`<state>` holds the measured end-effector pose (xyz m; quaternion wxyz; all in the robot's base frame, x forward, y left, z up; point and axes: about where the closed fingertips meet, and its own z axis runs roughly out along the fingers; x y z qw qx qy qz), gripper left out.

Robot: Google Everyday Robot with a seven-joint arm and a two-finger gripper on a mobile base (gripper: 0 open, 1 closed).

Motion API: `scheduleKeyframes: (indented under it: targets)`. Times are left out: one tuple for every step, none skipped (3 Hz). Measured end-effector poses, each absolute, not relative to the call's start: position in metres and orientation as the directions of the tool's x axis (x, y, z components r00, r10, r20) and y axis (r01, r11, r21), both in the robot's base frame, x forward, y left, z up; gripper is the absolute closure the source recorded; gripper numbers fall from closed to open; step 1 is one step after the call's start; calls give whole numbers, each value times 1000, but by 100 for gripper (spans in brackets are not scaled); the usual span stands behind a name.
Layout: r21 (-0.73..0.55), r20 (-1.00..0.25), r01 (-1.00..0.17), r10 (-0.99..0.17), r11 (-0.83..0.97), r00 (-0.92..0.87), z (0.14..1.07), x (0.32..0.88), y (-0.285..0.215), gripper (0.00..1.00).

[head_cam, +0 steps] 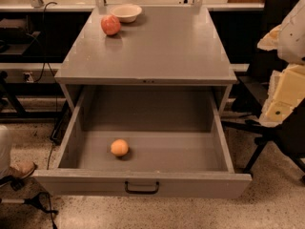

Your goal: Pick orange from top drawer and place on counter

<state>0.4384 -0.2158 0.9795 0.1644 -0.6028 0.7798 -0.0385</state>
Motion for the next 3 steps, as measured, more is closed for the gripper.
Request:
scheduleKeyframes:
  targets:
    - [-254,-214,-928,-952,272,-220,978,438,-215,0]
    - [-188,-274,-936,-931,297,-240,952,434,-201,0]
    - [-93,-375,-940,-886,330,-273,912,429,-169,0]
